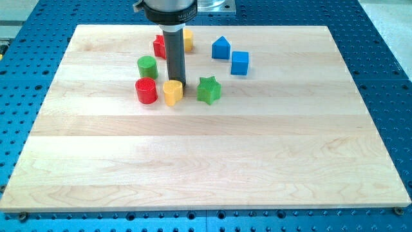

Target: Place the yellow heart green star parallel to each other

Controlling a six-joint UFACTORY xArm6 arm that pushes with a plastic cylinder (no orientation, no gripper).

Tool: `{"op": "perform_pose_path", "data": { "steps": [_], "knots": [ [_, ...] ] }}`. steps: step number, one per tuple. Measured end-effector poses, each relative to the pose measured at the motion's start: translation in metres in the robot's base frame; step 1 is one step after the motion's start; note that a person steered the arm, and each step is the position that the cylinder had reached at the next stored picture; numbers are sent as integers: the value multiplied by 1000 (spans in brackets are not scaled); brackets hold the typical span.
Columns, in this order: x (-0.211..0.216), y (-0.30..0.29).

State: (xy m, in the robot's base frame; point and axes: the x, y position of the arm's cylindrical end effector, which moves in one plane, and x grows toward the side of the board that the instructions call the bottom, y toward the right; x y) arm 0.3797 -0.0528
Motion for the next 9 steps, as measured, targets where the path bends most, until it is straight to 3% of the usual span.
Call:
{"op": "perform_pose_path", "data": {
  "steps": [4, 6, 9],
  "knots": [
    [43, 2],
    [-22, 56],
    [47, 68]
  ]
}}
